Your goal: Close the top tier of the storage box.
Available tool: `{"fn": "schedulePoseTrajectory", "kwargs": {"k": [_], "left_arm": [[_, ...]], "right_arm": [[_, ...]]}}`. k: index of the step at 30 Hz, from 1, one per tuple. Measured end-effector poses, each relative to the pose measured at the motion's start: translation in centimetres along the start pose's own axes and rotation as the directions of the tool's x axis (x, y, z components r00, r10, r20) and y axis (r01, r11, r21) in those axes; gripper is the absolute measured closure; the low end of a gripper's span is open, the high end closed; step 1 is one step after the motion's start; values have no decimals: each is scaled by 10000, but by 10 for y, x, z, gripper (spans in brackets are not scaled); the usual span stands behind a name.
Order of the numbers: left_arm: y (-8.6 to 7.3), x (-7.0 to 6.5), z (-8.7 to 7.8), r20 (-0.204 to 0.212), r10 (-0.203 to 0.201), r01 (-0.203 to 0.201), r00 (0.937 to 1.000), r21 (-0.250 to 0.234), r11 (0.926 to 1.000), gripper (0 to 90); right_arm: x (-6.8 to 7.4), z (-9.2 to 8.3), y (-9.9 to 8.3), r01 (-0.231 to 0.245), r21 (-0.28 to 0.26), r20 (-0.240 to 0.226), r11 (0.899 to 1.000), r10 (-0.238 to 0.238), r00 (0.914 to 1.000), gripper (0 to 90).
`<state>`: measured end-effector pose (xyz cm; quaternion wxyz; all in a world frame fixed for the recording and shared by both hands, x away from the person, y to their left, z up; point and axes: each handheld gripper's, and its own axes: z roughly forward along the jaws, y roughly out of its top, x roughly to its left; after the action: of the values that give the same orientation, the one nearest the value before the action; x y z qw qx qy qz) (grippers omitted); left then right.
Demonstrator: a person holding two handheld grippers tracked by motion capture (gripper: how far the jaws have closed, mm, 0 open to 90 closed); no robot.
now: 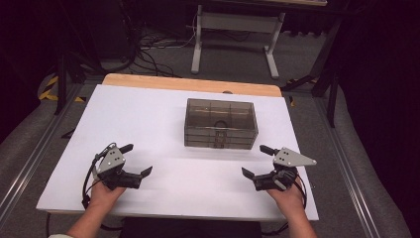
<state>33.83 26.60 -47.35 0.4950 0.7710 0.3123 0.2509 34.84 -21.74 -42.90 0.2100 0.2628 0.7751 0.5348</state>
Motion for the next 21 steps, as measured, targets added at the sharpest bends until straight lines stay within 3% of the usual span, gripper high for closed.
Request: {"fn": "schedulePoseTrajectory", "kwargs": {"k": [10, 21], "left_arm": [[0, 0, 0, 5, 16, -16, 10000, -16, 10000, 1], [0, 0, 0, 93, -23, 24, 10000, -77, 10000, 1]], "right_arm": [[-6, -4, -31, -233, -116, 123, 9997, 234, 9997, 11], [-9, -6, -55, -149, 9, 364, 9999, 148, 9992, 3]]}}
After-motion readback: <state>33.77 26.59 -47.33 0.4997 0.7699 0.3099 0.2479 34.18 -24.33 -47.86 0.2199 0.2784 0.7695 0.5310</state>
